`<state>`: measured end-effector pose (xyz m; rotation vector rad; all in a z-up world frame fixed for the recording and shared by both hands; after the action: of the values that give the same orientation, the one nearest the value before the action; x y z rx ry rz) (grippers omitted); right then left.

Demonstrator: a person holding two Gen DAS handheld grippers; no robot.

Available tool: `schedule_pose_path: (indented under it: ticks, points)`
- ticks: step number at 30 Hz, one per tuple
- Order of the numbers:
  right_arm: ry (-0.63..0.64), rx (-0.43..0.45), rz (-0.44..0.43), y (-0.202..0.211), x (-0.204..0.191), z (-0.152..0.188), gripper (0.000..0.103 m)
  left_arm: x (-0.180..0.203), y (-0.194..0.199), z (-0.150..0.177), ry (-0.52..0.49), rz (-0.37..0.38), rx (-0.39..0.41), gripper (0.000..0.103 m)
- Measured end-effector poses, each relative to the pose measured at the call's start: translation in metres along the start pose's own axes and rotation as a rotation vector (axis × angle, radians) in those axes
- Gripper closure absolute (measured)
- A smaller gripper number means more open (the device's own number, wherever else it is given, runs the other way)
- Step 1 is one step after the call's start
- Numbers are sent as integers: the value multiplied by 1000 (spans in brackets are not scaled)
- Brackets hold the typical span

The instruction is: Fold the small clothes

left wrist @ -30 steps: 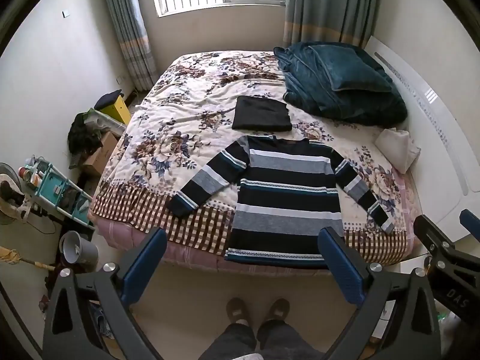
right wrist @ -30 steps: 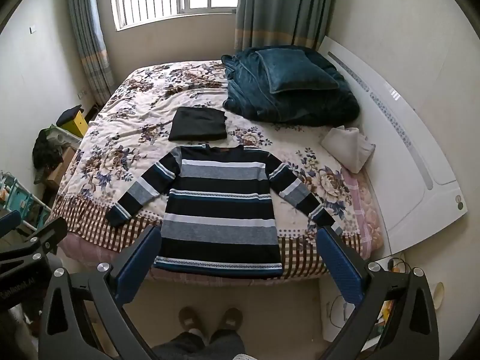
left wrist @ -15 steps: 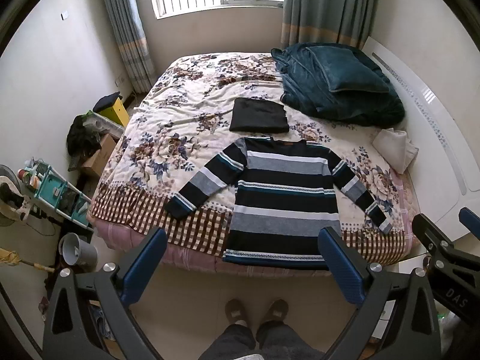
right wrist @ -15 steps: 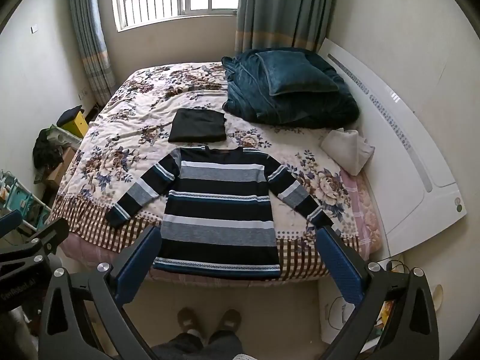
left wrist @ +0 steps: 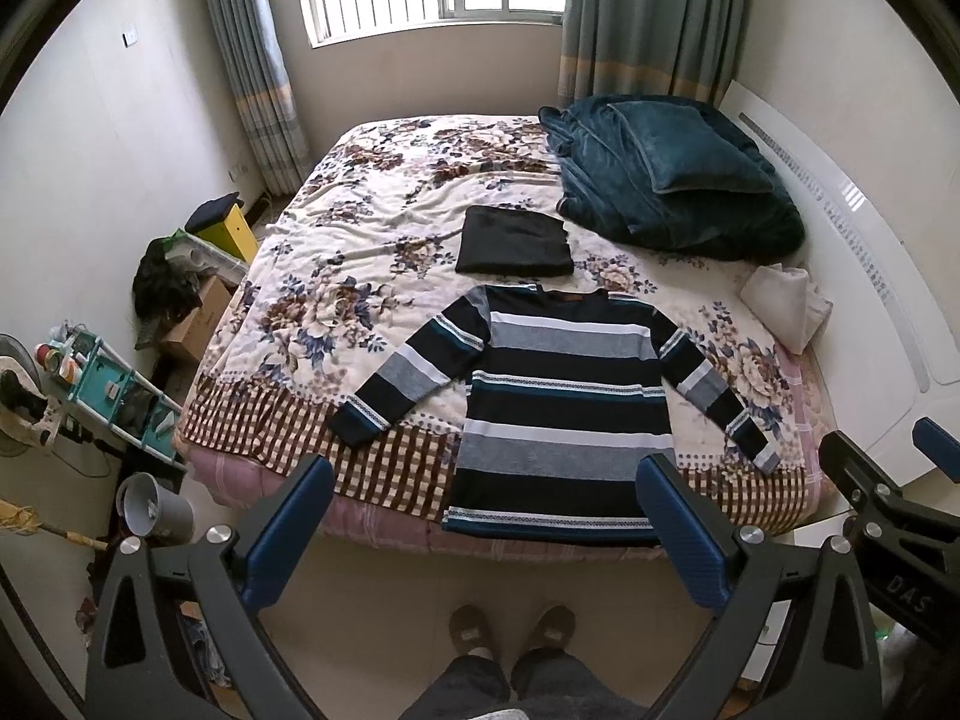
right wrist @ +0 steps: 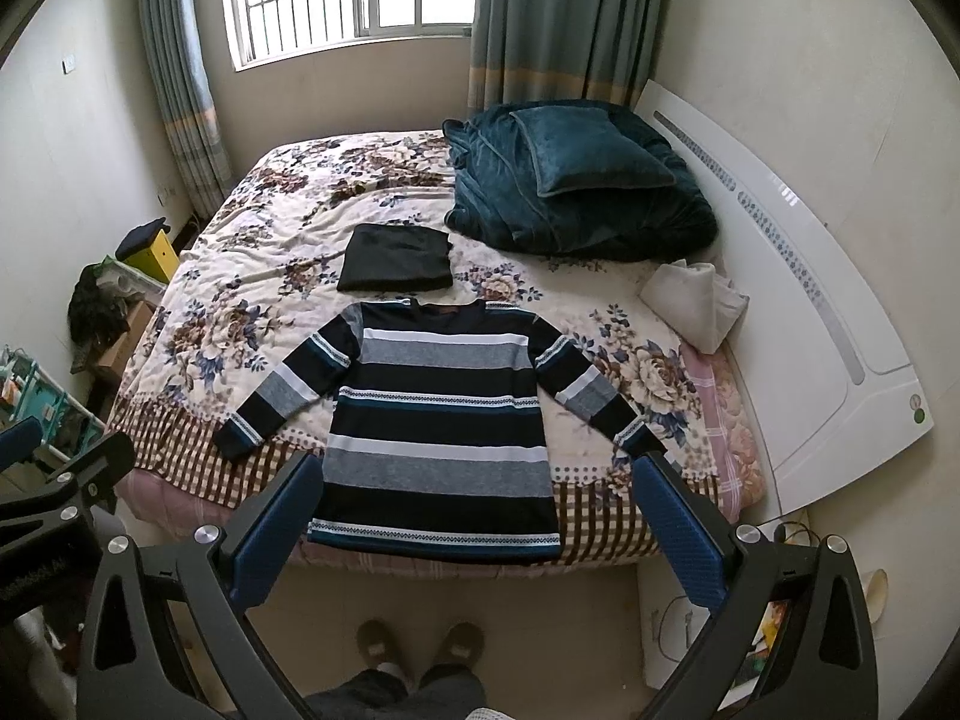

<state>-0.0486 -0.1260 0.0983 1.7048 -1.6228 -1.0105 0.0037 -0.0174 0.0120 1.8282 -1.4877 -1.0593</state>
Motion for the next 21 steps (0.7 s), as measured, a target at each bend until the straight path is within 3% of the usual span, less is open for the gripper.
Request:
schedule_pose_path:
  ticks: [15,18,19,21]
  points:
    - [2,4,0,6,-1,-8,0,5,2,-3,-3,7,-3,0]
    - [4,7,7,12,-2,-19,0,8,3,-2,-1,6,2,0]
    - [4,8,9,25,7,-39,0,6,2,-2,-2,9,0,0]
    - [4,8,6,23,8,-35,0,8,2,-2,-2,10,0,0]
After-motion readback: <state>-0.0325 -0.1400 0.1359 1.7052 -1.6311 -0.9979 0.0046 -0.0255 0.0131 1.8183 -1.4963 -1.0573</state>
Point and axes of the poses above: each gripper's, at about its wrist camera, not at the fingertips, and y roughly against the way its jaws point, x to its right, z to its underside, the point moved 1 cm from there along -y, roughly the way its jaws point, and after that the axes turned 15 degrees about -z, right-handed, at the moved point
